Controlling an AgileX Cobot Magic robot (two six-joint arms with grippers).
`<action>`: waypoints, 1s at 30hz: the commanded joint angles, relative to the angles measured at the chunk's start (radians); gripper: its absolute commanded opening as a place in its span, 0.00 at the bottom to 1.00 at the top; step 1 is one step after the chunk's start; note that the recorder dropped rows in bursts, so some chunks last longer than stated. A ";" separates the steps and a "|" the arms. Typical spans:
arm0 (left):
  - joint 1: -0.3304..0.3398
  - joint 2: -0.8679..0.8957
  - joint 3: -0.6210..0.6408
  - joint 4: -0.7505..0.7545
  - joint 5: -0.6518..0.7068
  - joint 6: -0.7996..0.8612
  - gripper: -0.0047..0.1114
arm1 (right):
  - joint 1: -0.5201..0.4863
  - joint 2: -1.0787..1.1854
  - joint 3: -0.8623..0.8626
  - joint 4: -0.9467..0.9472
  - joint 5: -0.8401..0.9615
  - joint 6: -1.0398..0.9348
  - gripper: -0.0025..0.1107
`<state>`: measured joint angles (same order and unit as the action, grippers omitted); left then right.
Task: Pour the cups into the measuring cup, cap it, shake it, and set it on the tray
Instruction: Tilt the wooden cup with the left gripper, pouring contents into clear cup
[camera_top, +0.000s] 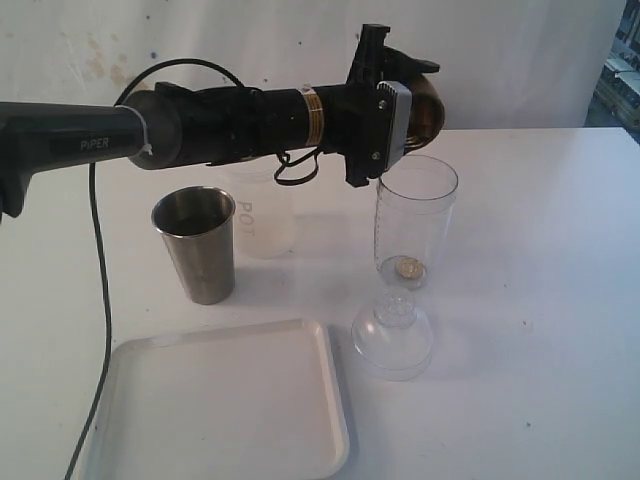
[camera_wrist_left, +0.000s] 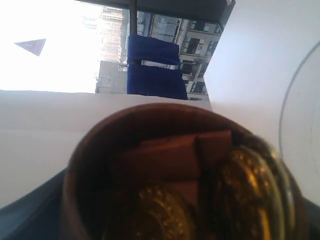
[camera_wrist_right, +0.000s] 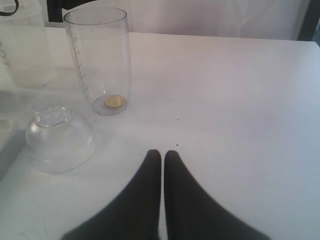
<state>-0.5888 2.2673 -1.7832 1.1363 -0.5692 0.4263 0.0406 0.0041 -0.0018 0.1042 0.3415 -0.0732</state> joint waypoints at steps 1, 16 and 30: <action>-0.005 -0.011 -0.011 -0.038 -0.050 0.034 0.04 | -0.002 -0.004 0.002 0.000 -0.006 -0.001 0.04; -0.005 -0.011 -0.011 -0.043 -0.039 0.238 0.04 | -0.002 -0.004 0.002 0.000 -0.006 -0.001 0.04; -0.005 -0.011 -0.011 -0.043 -0.058 0.289 0.04 | -0.002 -0.004 0.002 0.000 -0.006 -0.001 0.04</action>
<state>-0.5888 2.2673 -1.7832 1.1253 -0.6086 0.6868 0.0406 0.0041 -0.0018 0.1042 0.3415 -0.0732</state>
